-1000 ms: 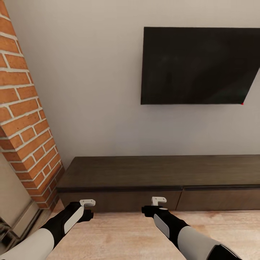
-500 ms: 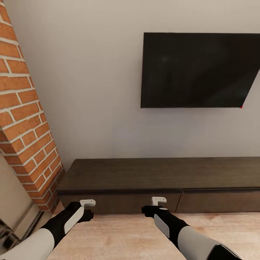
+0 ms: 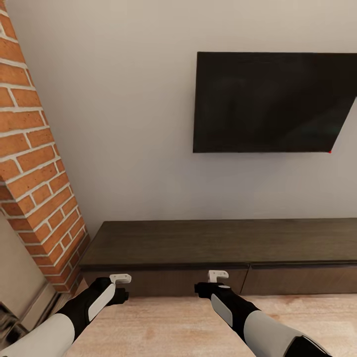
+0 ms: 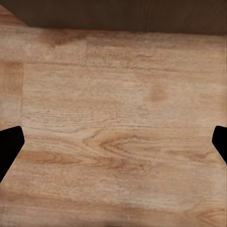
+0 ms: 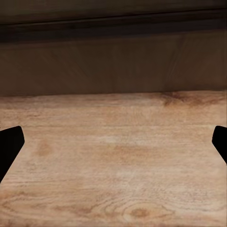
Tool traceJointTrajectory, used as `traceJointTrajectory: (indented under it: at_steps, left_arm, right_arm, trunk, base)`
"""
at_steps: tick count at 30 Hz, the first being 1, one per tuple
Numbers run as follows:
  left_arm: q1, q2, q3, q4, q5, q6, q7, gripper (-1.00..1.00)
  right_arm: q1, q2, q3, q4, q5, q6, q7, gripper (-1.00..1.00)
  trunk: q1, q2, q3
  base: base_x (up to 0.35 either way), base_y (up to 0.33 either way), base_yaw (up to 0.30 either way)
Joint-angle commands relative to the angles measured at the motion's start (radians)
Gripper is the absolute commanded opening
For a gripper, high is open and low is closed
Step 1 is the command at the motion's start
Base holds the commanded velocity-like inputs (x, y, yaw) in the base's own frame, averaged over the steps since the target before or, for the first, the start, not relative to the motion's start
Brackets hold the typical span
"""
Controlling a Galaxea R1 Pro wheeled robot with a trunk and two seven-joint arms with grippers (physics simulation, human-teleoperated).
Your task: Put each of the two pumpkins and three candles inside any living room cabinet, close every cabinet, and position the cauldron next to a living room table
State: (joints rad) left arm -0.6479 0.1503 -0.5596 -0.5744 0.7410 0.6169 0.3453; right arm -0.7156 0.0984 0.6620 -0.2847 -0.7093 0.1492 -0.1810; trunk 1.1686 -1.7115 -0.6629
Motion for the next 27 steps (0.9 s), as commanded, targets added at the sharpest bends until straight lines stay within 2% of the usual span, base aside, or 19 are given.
traceJointTrajectory:
  at_steps: [1,27]
  left_arm:
    - [-0.001,0.002,-0.008,-0.002,0.011,0.001,0.009,1.00]
    - [-0.001,-0.001,-0.013,0.021,0.009,0.001,0.013,1.00]
  right_arm:
    - [-0.001,-0.001,0.008,-0.002,-0.007,0.004,-0.008,1.00]
    - [-0.001,-0.011,0.008,0.000,-0.008,-0.041,-0.008,1.00]
  trunk:
    - [-0.004,0.007,0.002]
    - [-0.104,0.189,0.084]
  base:
    - [0.000,0.000,0.000]
    - [0.000,0.000,0.000]
